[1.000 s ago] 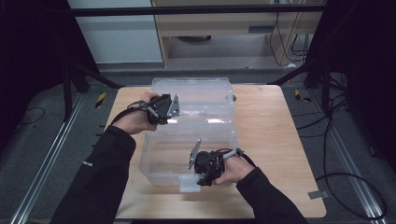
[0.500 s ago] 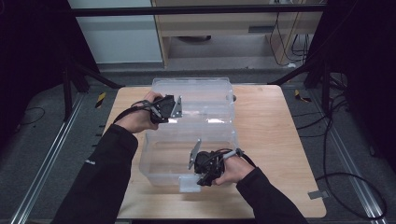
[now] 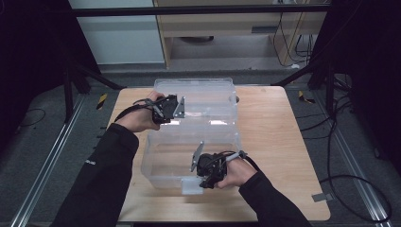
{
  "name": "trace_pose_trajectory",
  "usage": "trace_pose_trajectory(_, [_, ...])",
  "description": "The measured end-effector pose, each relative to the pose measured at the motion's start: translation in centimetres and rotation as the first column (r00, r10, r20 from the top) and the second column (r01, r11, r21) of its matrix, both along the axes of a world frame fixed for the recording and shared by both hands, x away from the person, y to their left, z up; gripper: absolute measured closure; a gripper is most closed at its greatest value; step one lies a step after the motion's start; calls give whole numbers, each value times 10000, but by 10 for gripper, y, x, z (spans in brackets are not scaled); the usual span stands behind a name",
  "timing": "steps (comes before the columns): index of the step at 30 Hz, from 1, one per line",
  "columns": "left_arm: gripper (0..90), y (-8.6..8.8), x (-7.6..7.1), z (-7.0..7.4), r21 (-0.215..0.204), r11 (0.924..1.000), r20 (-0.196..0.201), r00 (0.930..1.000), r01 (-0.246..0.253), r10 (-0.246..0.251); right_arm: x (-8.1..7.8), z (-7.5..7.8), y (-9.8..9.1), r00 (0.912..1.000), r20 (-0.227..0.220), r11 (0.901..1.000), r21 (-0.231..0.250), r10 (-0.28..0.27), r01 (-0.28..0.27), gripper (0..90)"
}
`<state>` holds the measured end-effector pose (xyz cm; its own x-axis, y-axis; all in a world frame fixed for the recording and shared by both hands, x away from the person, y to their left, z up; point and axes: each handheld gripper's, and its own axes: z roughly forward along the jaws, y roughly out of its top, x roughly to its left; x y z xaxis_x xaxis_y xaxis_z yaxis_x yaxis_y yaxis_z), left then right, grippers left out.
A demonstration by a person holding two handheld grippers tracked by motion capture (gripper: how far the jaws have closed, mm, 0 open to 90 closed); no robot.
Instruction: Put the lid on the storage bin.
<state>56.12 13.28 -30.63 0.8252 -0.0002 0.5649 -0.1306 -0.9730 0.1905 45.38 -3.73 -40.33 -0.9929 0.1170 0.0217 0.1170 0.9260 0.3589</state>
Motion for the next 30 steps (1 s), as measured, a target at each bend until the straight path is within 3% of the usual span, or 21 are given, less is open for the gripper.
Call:
trace_pose_trajectory(23, [848,0,-22,12,193,9987,-43,9989,466,-465,-2,0,1,9999,85,9999,-95,-90,90,673])
trace_pose_trajectory(30, [849,2,-31,12,-29,9984,88,9984,563,-563,-2,0,1,9998,75,9998,-91,-172,173,672])
